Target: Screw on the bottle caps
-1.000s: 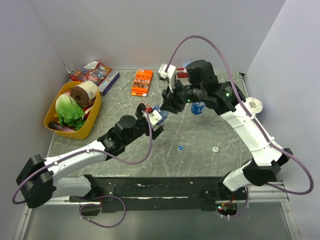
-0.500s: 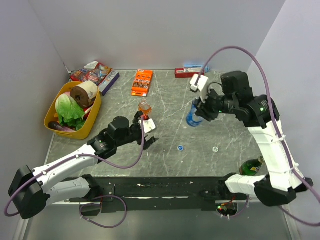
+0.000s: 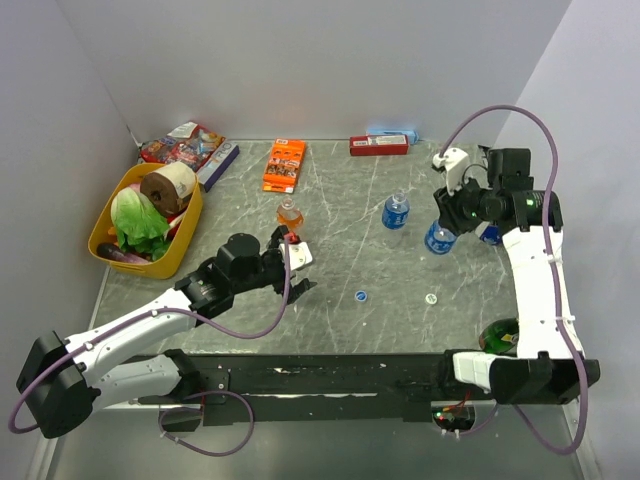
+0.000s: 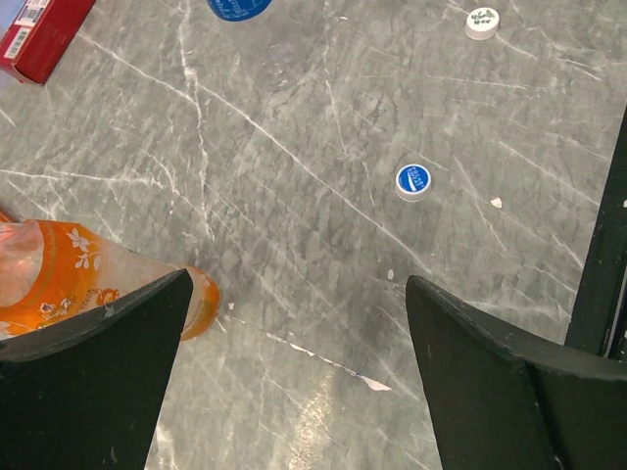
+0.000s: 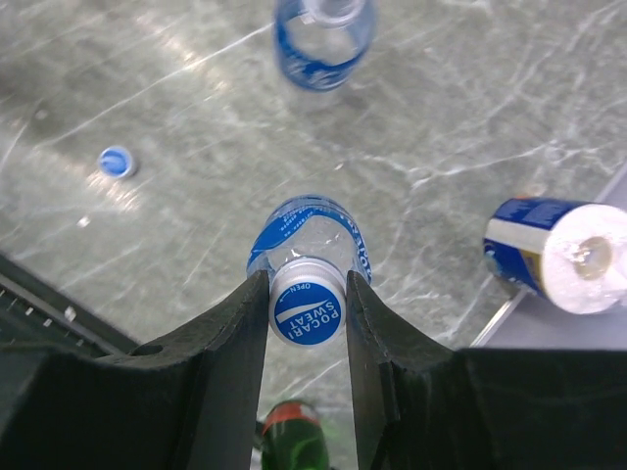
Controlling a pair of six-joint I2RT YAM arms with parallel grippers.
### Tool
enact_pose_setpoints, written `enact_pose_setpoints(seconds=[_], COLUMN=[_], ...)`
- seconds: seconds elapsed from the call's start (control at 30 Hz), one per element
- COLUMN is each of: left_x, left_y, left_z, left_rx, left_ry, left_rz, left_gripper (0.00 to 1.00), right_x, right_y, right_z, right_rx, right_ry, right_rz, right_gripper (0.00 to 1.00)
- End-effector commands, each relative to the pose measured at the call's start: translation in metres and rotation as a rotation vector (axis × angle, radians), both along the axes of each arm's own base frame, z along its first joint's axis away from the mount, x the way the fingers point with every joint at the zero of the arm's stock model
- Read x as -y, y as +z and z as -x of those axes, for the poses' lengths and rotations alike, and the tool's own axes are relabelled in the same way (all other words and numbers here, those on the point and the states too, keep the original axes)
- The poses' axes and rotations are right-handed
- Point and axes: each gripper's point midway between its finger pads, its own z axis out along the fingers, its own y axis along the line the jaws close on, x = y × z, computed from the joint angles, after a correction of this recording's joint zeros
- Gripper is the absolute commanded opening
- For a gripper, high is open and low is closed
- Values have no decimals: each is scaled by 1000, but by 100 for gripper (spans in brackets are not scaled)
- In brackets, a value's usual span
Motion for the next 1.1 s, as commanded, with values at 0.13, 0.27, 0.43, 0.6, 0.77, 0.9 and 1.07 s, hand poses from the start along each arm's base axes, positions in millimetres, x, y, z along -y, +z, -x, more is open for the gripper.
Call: enact_pose_setpoints(seconds=[0.13,0.27,0.43,0.6,0.77,0.9,1.07], left_x=[7,5,3,3,3,3,3], left_y=[28,31,31,29,30,30,29], left_z=[-3,-6,-8,-8,-9,-9,-9], left_rx=[23,26,25,15,12,10,6], left_ry=[-26,-21,-20,-24,-24,-25,-30], left_rz=[49,48,52,53,53,55,56], left_gripper=[96,96,96,96,96,96,96], right_x=[19,25,27,28,29,31,32], right_y=[2,-6,-21,-38,-53,-60,-64], right_z=[-70,-85,-95,-99,-98,-98,-98], right_rx=[123,124,90,41,9,-11,-25], right_ry=[-71,-94,-113,-132,-141,-152,-160], right_rz=[-54,-48,-53,-62,-64,-55,-53], right_gripper=[0,0,0,0,5,13,34])
